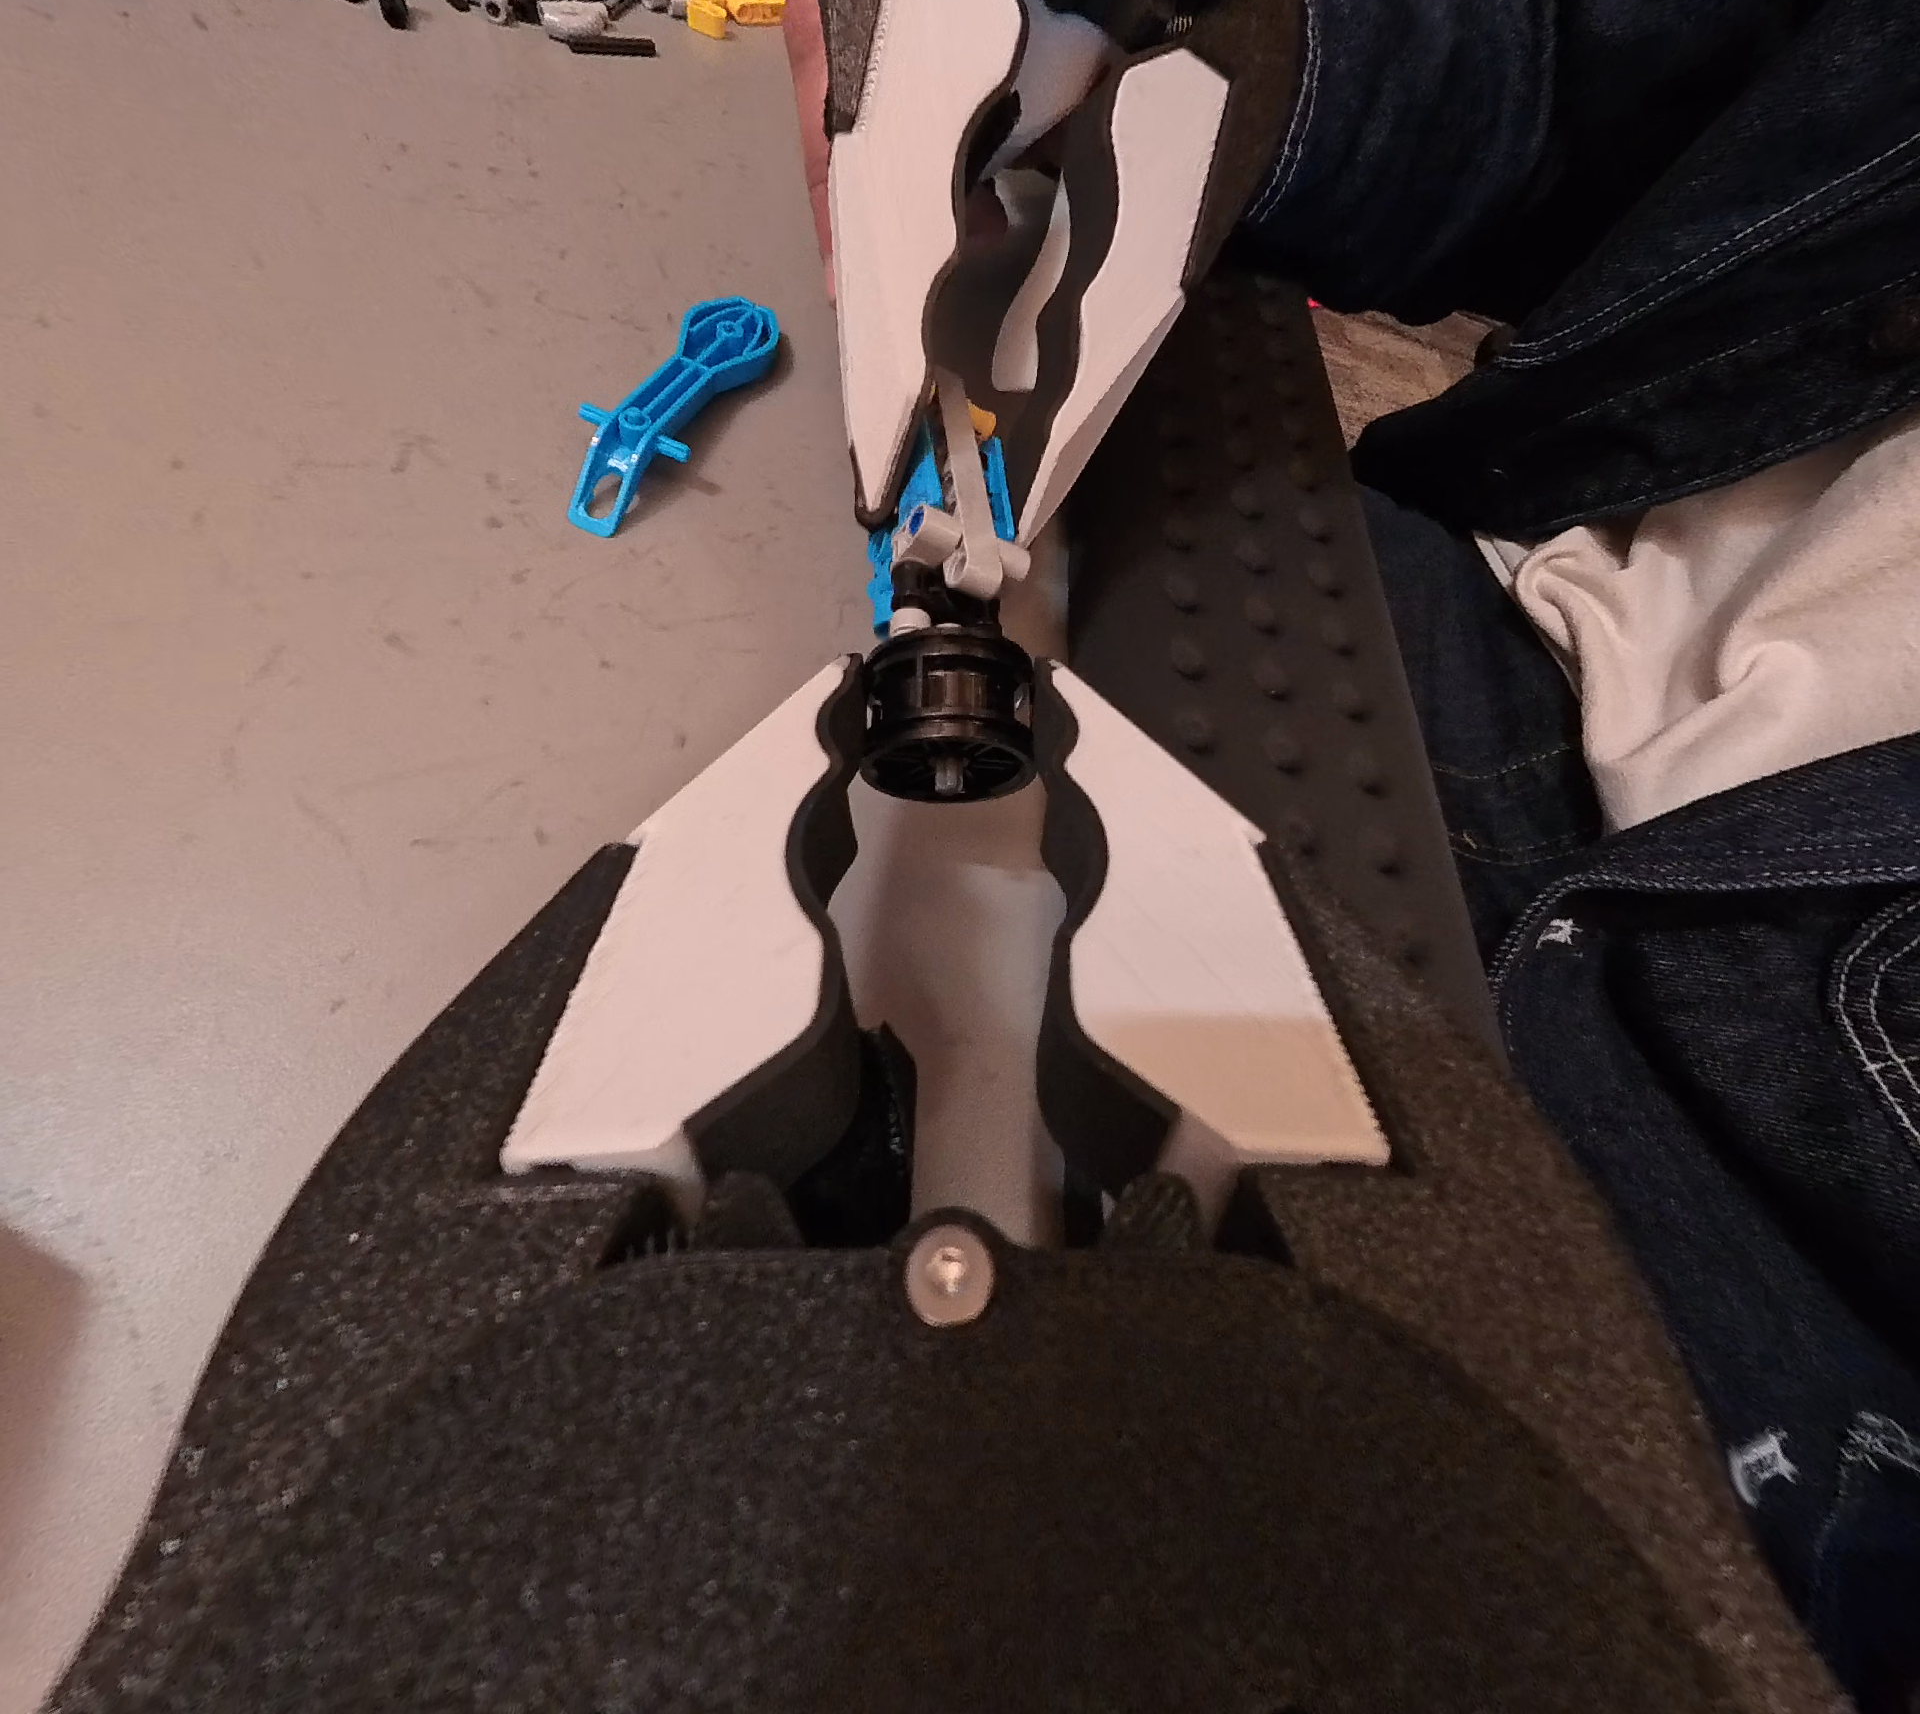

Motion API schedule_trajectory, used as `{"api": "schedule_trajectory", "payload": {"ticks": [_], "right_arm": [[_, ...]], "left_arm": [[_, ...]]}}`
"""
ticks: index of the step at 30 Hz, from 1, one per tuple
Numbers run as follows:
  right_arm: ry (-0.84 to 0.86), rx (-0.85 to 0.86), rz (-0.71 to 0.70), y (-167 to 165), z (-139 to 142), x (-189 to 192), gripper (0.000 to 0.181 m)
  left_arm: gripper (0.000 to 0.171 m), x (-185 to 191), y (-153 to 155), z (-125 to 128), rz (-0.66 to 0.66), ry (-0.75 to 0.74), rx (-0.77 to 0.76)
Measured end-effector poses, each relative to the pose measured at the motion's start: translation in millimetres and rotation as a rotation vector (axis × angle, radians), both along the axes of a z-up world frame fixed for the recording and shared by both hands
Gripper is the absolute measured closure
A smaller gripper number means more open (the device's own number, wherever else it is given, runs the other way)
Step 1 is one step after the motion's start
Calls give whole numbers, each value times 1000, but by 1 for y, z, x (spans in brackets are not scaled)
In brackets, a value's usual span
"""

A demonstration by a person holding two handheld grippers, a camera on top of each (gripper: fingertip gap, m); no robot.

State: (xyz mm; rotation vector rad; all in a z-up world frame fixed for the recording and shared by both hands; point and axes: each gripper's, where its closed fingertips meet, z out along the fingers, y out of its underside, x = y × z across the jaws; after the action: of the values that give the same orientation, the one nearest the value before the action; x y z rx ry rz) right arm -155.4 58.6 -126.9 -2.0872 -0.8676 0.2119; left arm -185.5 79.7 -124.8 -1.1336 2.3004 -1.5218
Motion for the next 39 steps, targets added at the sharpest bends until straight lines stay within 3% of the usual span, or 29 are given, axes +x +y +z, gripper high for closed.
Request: {"api": "schedule_trajectory", "payload": {"ticks": [1,2,3,4,6,8,10,15,22,26,30,33,39], "right_arm": [[-117,-34,-81,-4,-16,33,160],[-23,-63,-114,-15,-19,49,160],[244,-15,-69,-15,14,32,160],[290,73,-29,-6,45,16,160],[130,56,-22,5,30,5,159],[107,9,-83,-4,9,28,159],[183,17,-127,-6,16,41,159],[65,-126,-53,-12,-23,20,159],[98,-153,-74,-9,-27,18,158],[214,-120,-103,-3,-12,16,139],[534,-63,-137,6,31,5,144],[718,-96,-129,7,44,-7,156],[760,-90,-167,14,45,-9,165]], "left_arm": [[141,-5,21,-1,54,12,2],[141,-9,46,18,136,-48,-124],[143,-10,63,42,196,-138,-257],[143,-7,54,37,182,-140,-207],[141,-1,20,-7,75,-12,84],[141,4,22,2,107,-56,44],[141,6,26,12,127,-89,-7],[141,7,19,6,127,-113,76],[141,19,16,2,193,-240,279],[140,24,3,18,220,-347,312],[140,28,-6,29,237,-420,333],[140,29,-11,33,241,-445,330],[140,29,-11,36,248,-459,323]]}}
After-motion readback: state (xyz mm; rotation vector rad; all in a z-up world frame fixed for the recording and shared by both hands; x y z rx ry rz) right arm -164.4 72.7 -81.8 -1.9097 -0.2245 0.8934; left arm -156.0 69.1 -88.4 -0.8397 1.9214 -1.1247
